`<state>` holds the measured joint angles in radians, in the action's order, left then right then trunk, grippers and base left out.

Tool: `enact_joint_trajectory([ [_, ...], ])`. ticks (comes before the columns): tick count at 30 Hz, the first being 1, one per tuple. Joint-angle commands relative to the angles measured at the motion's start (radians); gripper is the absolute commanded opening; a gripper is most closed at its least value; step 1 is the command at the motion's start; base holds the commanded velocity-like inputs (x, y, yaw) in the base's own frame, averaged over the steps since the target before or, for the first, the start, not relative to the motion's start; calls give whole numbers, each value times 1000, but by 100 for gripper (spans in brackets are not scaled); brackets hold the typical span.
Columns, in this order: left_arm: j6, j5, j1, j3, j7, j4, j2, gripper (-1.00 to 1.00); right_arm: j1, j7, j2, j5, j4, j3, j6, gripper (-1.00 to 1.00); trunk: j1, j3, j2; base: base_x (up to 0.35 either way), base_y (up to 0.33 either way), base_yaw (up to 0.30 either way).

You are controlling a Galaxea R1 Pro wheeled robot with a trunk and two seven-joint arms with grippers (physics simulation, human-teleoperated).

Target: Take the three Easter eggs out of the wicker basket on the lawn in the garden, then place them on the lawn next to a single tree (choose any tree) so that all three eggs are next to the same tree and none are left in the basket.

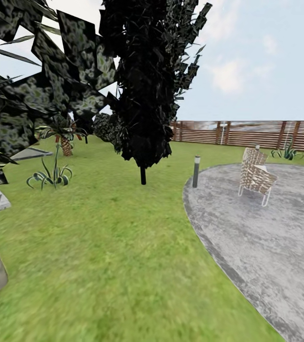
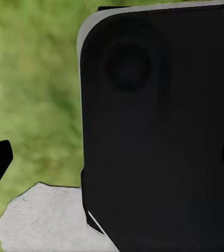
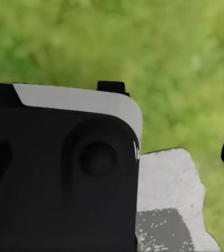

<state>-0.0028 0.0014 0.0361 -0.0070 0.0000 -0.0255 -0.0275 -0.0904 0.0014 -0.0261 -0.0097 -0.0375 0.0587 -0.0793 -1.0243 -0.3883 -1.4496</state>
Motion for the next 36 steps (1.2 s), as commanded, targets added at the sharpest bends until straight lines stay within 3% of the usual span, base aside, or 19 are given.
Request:
enact_joint_trajectory([
  [1, 0, 0, 1, -1, 0, -2, 0, 100, -2, 0, 0, -1, -4, 6, -7, 100, -1, -1, 0, 342, 0, 229],
  [13, 0, 0, 1, -1, 0, -2, 0, 100, -2, 0, -1, -1, -4, 4, -8, 100, -1, -1, 0, 342, 0, 198],
  [36, 0, 0, 1, -1, 0, -2, 0, 100, -2, 0, -2, 2, -4, 6, -7, 100, -1, -1, 0, 342, 0, -55],
])
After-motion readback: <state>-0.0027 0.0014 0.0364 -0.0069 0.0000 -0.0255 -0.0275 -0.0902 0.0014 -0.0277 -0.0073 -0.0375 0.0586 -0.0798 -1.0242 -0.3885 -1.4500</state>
